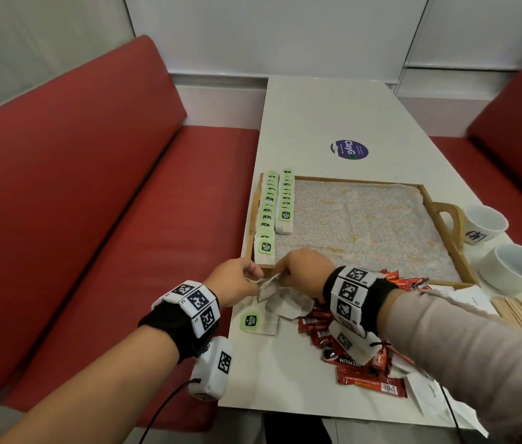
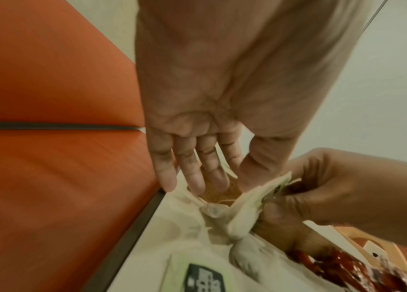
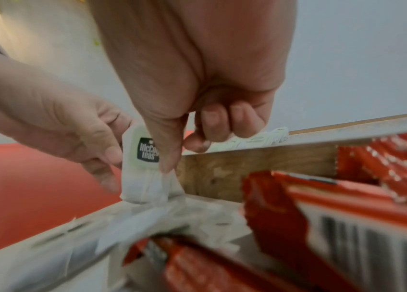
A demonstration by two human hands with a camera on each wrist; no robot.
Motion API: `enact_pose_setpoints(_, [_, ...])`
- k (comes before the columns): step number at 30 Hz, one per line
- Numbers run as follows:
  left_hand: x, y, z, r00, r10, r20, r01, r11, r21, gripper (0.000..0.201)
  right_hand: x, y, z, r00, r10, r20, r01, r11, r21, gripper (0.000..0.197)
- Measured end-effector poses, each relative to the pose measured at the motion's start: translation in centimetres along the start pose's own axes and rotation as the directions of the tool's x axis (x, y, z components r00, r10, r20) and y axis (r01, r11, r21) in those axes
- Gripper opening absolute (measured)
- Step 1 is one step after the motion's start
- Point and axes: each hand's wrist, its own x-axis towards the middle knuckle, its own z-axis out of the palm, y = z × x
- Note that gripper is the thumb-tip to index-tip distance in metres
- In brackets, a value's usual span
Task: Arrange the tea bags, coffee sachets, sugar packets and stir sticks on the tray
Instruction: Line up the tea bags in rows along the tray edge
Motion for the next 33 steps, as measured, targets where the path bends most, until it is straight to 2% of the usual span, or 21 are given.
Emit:
enact_pose_setpoints(3, [0.0, 0.1, -0.1, 1.0, 0.021, 0.015, -0.021, 0.999, -0.045, 0.029, 0.1, 0.3, -0.8, 1.0, 0.016, -0.023, -0.013, 0.992, 0.124, 0.017])
enact_pose_setpoints(6, [-0.3, 1.1, -0.1, 0.994, 0.097, 0.055, -0.094, 0.994, -0.062, 0.035, -0.1, 0.4, -1.8, 0.999, 0.01, -0.041, 0.0, 0.967, 0.256, 0.011])
enact_pose_setpoints(8, [-0.5, 1.9, 0.1, 0.989, 0.134, 0.063, -0.135, 0.991, 0.011, 0.028, -0.5, 0.3, -2.2, 0.999, 0.012, -0.034, 0.001, 0.935, 0.355, 0.011])
enact_pose_setpoints(10, [-0.5, 2.3, 0.2, 0.991, 0.119, 0.06, -0.124, 0.988, 0.087, 0.015, -0.7, 0.5, -2.2, 0.999, 0.027, -0.042, -0.008, 0.919, 0.393, 0.013])
enact_pose_setpoints(14, [0.0, 1.7, 0.3, 0.999, 0.015, 0.034, -0.019, 0.991, 0.132, 0.029, -1.0, 1.4, -1.6, 0.992, 0.091, -0.09, -0.051, 0.926, 0.375, 0.017])
enact_pose_setpoints(16, [0.3, 1.0, 0.3, 1.0, -0.013, 0.025, 0.01, 0.995, 0.1, 0.033, -1.5, 1.7, -1.2, 0.997, 0.07, -0.014, -0.062, 0.941, 0.333, 0.024])
enact_pose_setpoints(19, [0.0, 0.5, 0.3, 0.999, -0.035, 0.018, 0.034, 0.998, 0.059, 0.03, -2.4, 1.7, -0.3, 0.987, 0.022, 0.16, -0.042, 0.992, 0.121, 0.036])
enact_pose_setpoints(22, [-0.2, 0.5, 0.6, 0.999, -0.049, 0.02, 0.049, 0.999, 0.018, 0.028, -2.5, 1.6, 0.8, 0.981, 0.004, 0.192, 0.014, 0.995, -0.095, 0.044])
enact_pose_setpoints(25, [-0.5, 0.5, 1.0, 0.998, -0.056, 0.024, 0.056, 0.998, 0.003, 0.028, -2.3, 1.5, 1.4, 0.991, 0.016, 0.132, 0.008, 0.984, -0.177, 0.041])
enact_pose_setpoints(33, [-0.7, 0.8, 1.7, 0.999, -0.039, 0.015, 0.039, 0.998, -0.043, 0.028, -2.1, 0.6, 0.4, 0.998, 0.031, 0.046, -0.026, 0.993, -0.118, 0.012])
